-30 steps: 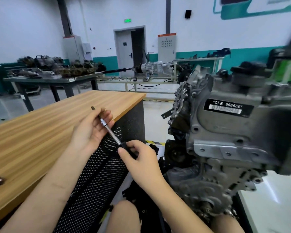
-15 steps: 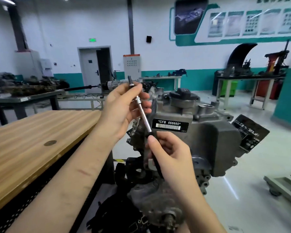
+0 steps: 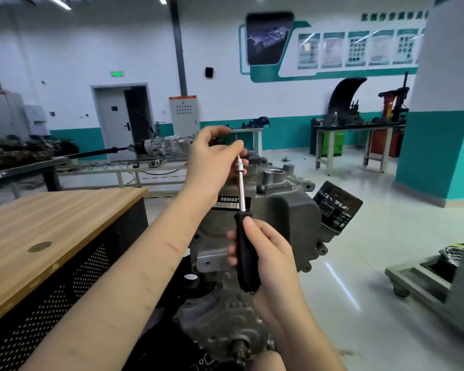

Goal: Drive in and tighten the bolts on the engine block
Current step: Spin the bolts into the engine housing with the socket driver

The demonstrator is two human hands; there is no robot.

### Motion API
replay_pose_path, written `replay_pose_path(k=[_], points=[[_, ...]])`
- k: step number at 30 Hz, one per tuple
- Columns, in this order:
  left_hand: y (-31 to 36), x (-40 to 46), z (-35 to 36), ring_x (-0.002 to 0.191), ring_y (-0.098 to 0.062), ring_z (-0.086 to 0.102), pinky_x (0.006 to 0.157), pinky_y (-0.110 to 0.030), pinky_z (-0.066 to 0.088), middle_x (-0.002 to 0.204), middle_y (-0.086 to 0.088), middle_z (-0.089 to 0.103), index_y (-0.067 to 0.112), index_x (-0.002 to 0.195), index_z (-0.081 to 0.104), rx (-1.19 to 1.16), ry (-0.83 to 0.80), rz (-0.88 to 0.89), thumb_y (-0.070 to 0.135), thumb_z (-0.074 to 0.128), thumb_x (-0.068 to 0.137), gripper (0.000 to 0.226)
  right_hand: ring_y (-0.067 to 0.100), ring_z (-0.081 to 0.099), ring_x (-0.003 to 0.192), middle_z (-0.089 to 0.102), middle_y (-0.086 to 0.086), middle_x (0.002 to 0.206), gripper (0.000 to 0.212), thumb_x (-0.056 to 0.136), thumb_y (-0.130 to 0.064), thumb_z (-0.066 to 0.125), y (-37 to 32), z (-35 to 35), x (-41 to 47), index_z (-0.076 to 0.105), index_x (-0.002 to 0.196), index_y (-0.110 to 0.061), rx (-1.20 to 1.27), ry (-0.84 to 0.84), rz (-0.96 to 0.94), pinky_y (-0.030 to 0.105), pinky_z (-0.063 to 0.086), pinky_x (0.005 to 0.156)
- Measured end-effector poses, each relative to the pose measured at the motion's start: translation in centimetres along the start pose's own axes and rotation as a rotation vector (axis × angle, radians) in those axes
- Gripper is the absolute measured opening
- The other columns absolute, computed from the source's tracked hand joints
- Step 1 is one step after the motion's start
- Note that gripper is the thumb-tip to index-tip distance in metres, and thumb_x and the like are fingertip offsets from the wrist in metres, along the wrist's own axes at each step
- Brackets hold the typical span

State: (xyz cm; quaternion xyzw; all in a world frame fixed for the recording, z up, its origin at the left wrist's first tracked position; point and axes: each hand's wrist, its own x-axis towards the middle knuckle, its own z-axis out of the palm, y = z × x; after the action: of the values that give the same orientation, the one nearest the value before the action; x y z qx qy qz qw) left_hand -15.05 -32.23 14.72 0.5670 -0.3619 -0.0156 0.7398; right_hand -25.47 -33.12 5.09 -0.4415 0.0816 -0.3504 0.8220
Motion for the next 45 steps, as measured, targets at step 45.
replay_pose_path(k=[45], points=[[0.7, 0.5, 4.3, 0.069, -0.010, 0.049, 0.085, -0.029, 0.046, 0.088, 0.008, 0.062, 0.014, 0.094, 0.072, 1.190, -0.396, 0.334, 0.020, 0.044, 0.091, 0.028, 0.010, 0.041, 0.028, 0.052, 0.010, 0.052, 0.028, 0.078, -0.019, 0.051, -6.4, -2.3, -1.1, 0.059, 0.078, 0.009, 0.670, -0.048, 0.431, 0.011, 0.029, 0.024]])
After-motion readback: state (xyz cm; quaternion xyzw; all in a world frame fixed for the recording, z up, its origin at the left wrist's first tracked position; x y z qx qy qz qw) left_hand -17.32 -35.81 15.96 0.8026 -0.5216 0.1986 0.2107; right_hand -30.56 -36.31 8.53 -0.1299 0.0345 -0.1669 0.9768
